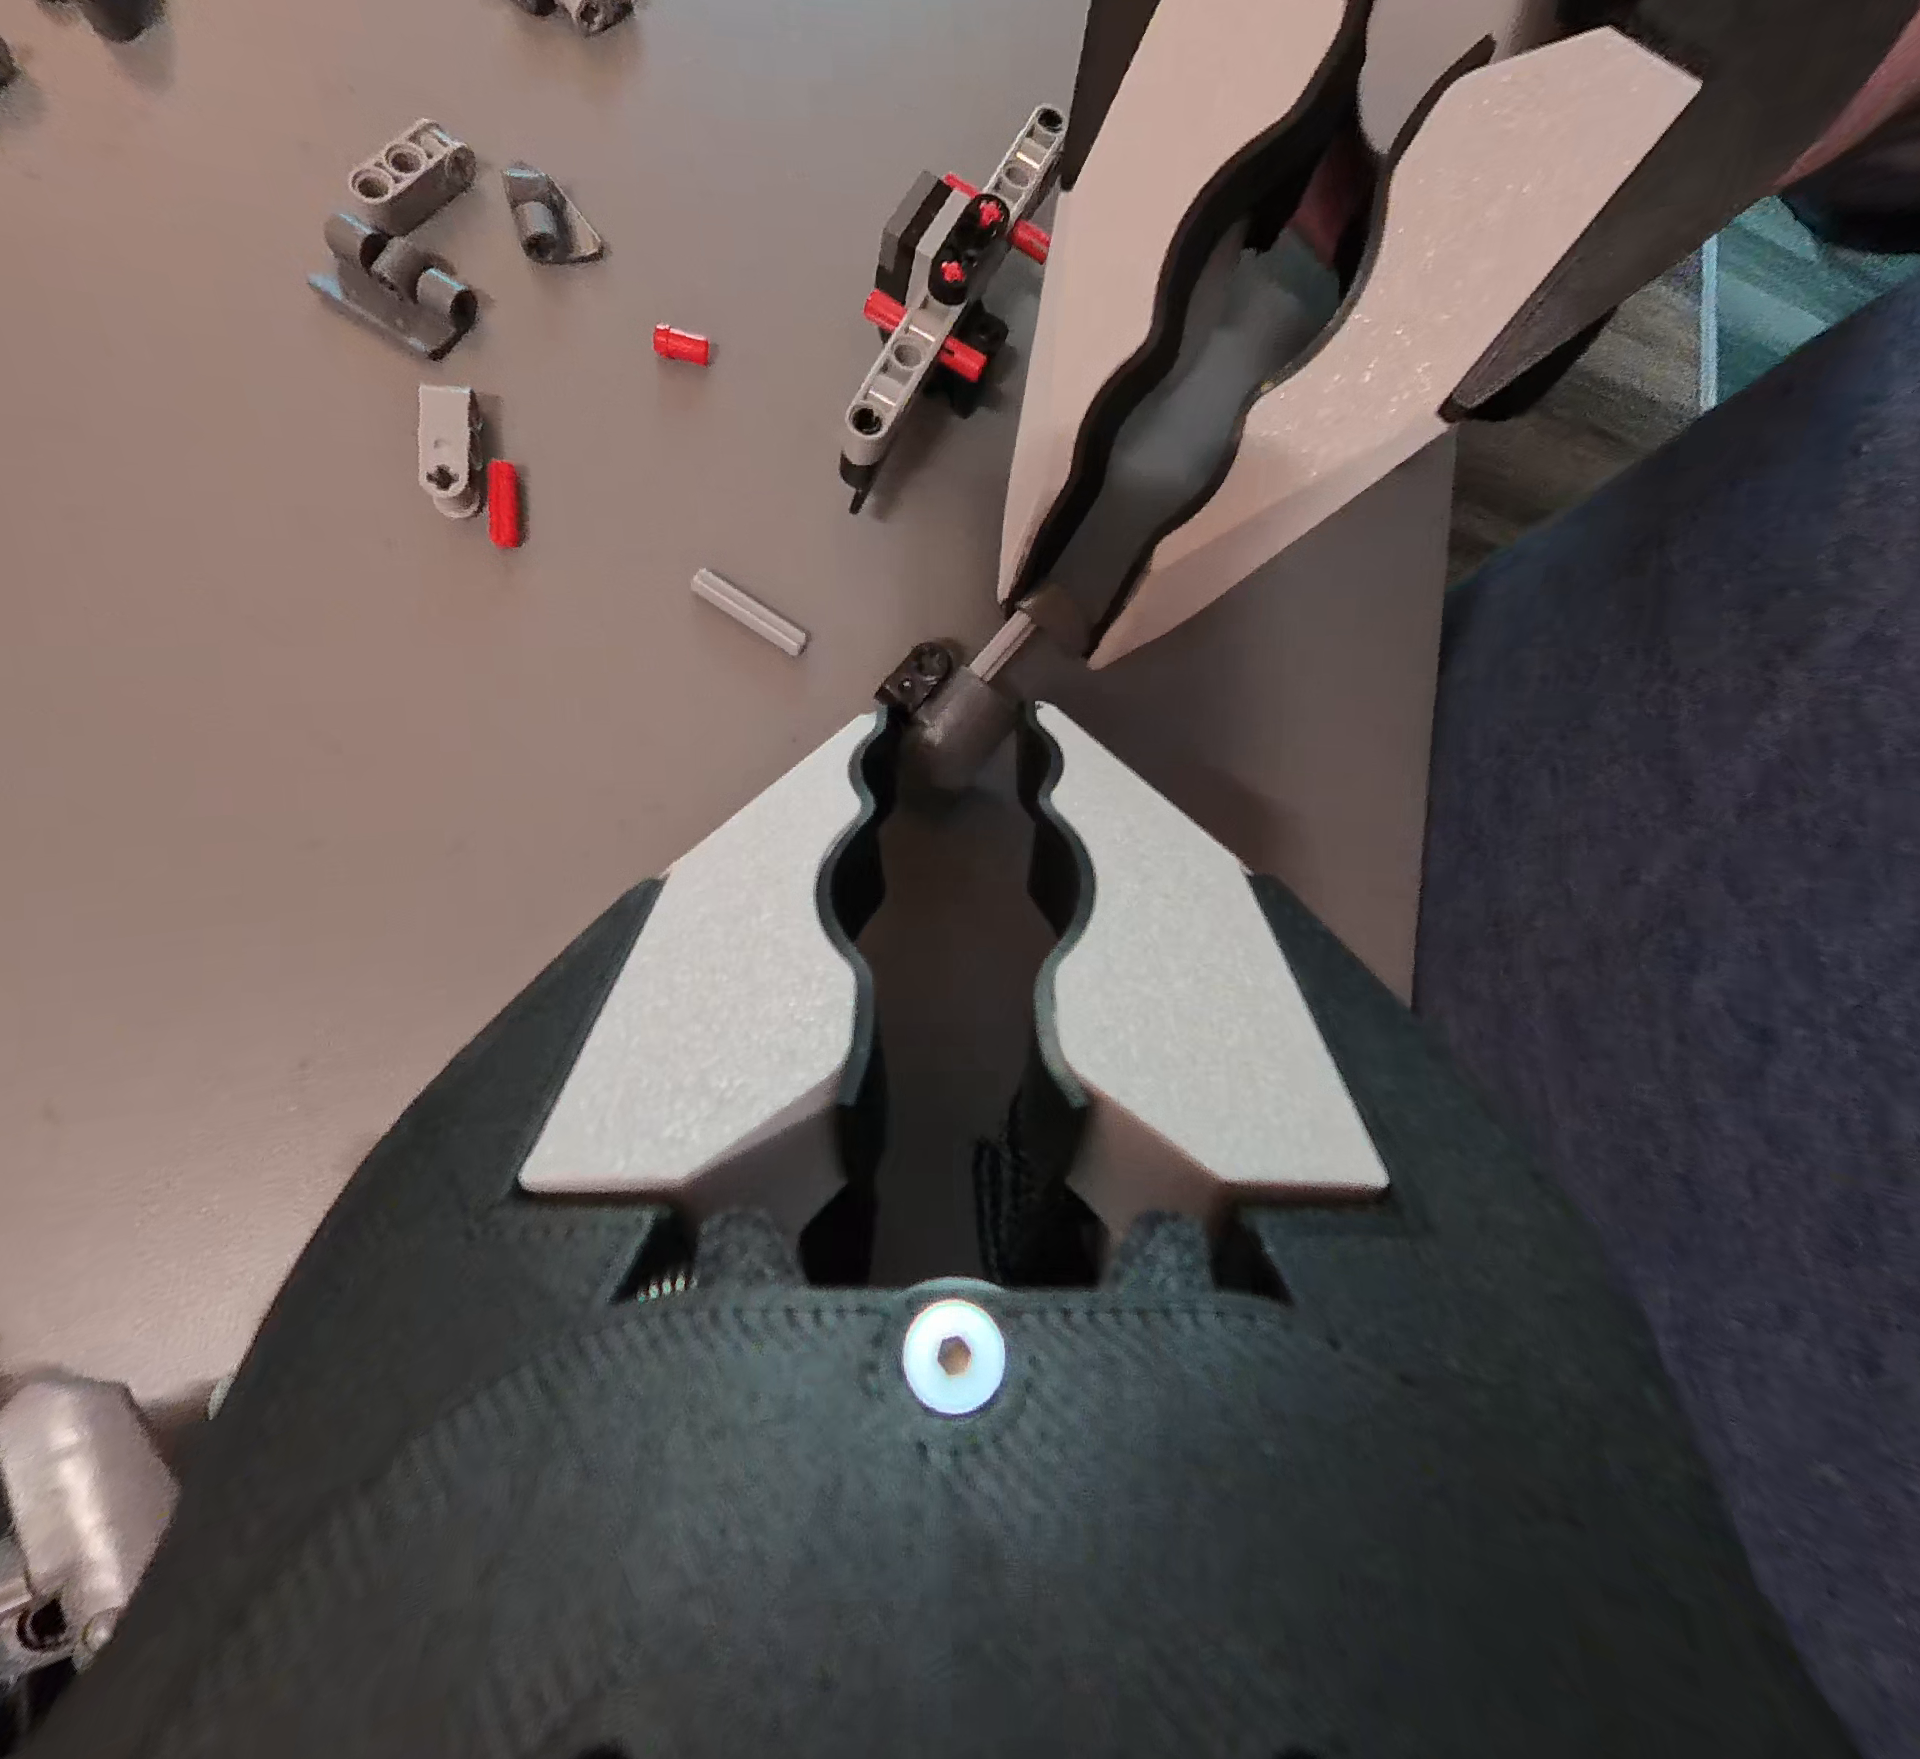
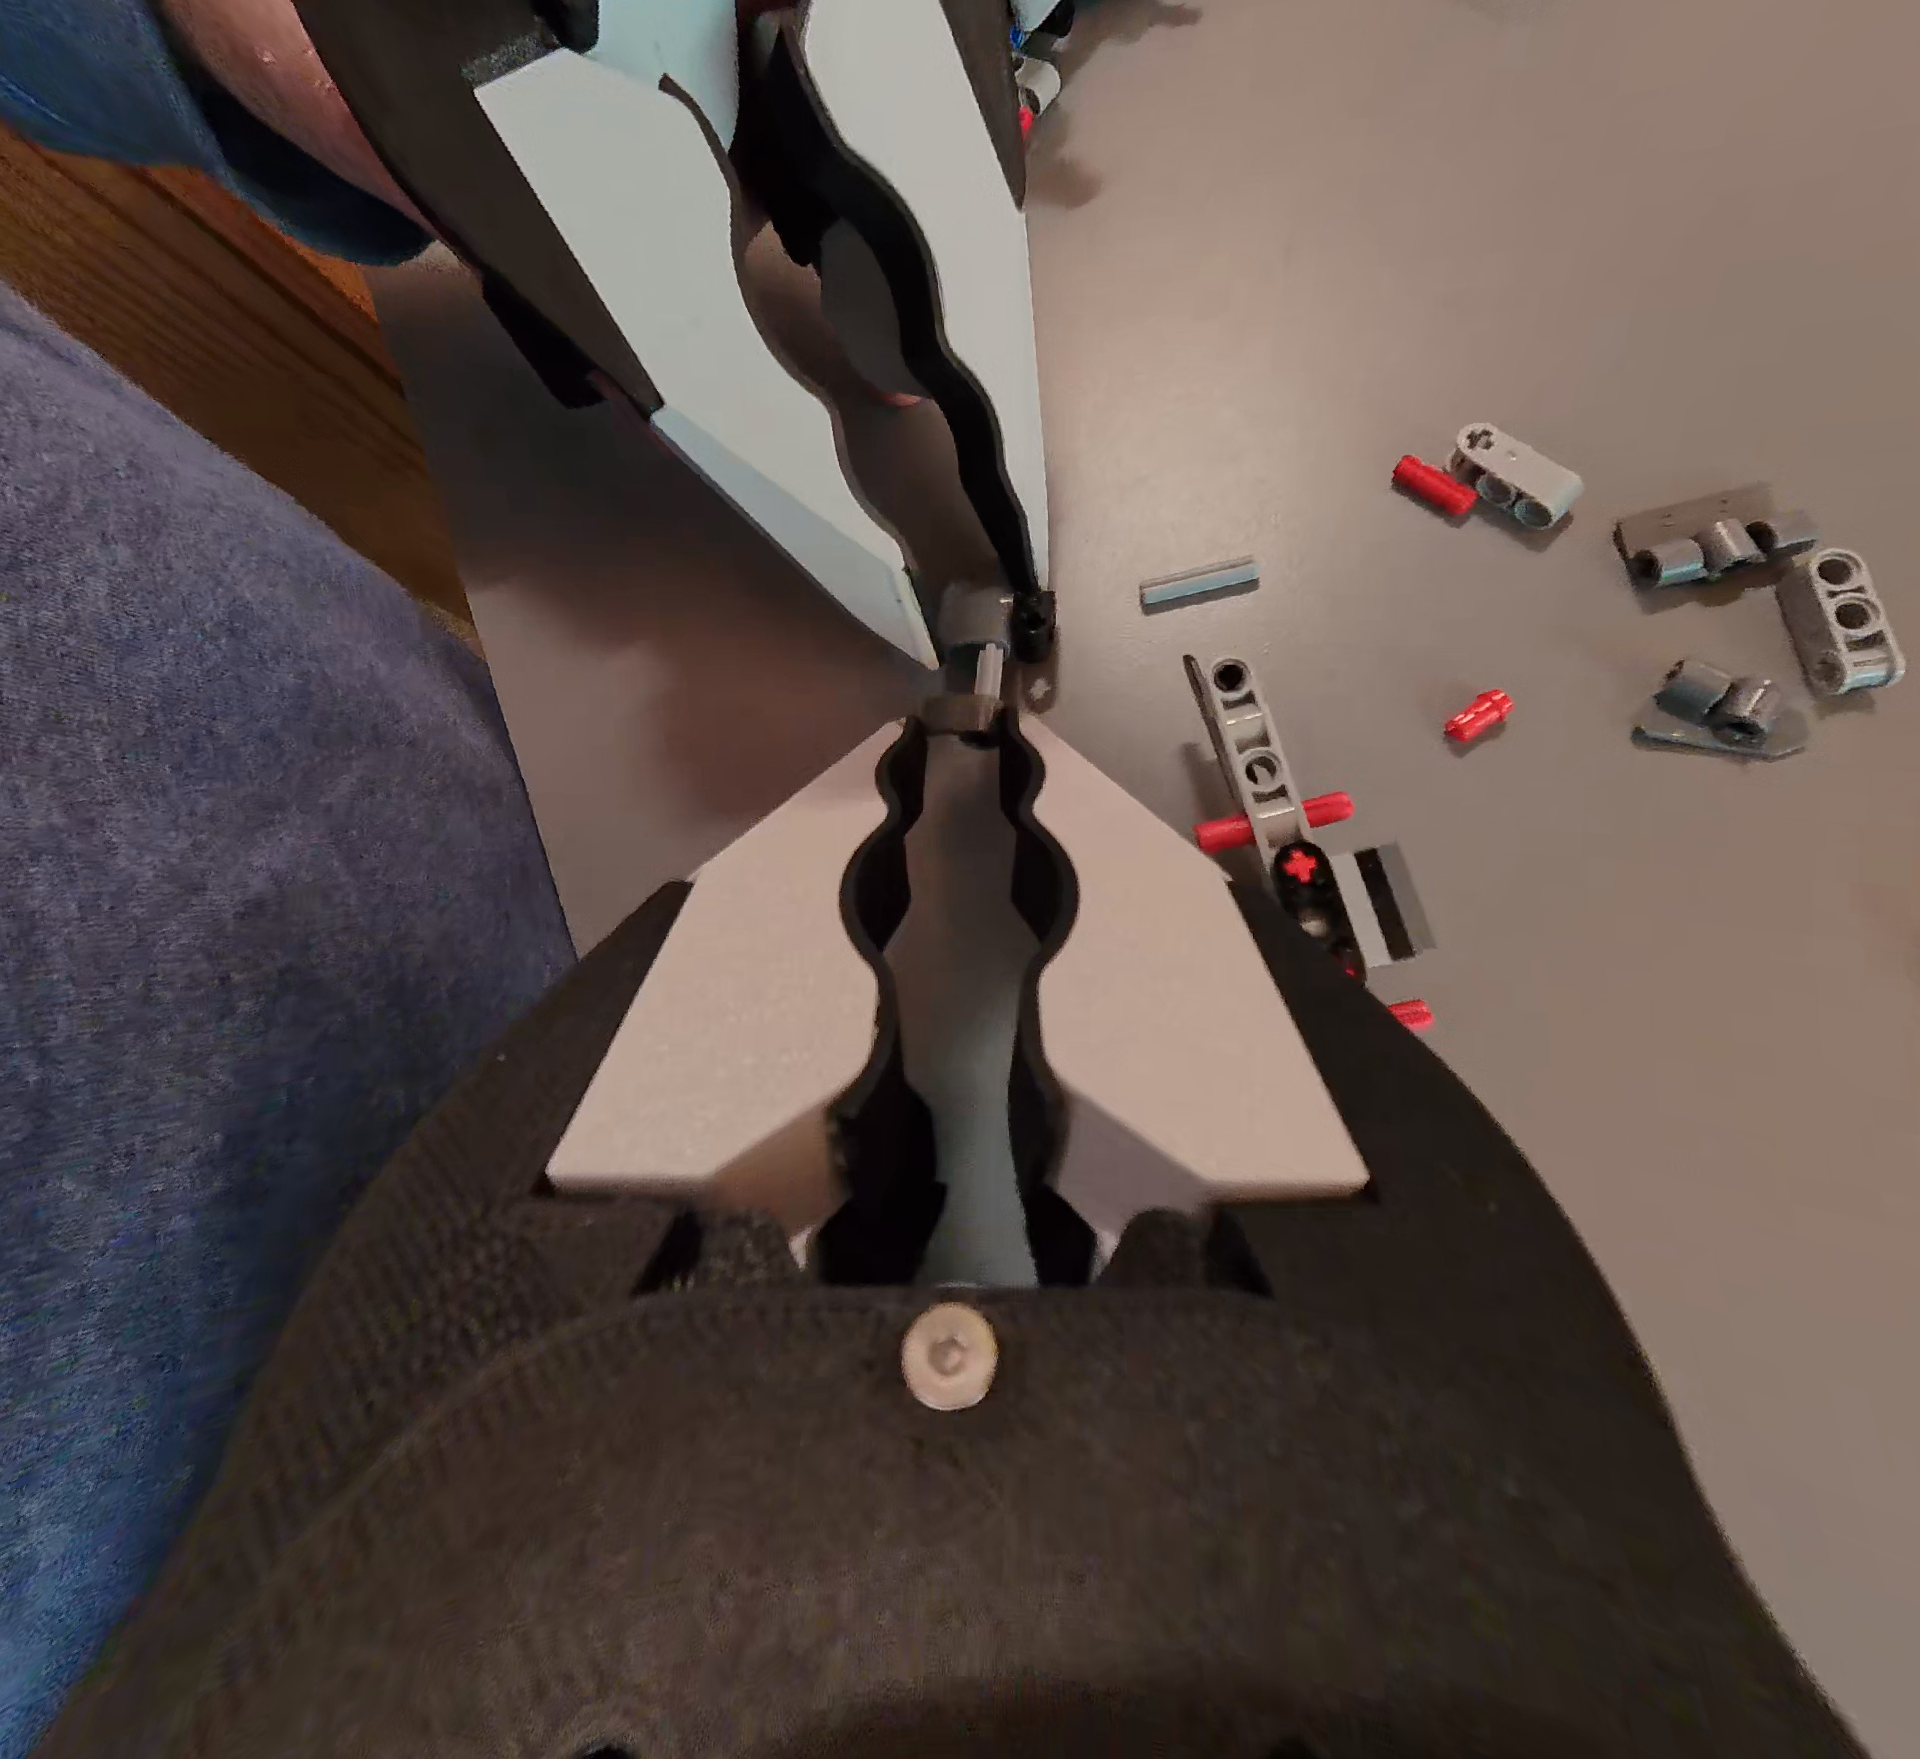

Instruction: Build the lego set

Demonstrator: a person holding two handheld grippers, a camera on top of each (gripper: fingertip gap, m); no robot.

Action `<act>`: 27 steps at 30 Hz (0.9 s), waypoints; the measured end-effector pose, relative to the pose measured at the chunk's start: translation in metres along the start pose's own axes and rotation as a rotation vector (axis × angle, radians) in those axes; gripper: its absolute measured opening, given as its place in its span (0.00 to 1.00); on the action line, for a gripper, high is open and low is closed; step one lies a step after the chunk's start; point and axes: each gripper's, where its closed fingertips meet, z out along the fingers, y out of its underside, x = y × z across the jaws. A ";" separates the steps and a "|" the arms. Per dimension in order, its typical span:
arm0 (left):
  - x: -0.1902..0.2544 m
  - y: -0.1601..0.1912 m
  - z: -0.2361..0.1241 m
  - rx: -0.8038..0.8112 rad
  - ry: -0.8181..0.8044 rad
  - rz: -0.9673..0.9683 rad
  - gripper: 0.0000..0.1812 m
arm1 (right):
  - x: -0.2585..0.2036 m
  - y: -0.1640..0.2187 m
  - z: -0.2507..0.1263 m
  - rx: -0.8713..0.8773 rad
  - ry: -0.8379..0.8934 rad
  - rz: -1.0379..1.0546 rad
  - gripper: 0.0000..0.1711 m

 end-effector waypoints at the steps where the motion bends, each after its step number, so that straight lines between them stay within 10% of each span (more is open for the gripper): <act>1: 0.000 0.000 0.000 -0.001 -0.002 0.004 0.12 | 0.000 0.001 0.000 -0.007 -0.007 0.002 0.07; 27: -0.001 0.004 0.003 -0.113 -0.133 0.143 0.12 | -0.001 0.010 0.007 -0.125 0.019 -0.101 0.06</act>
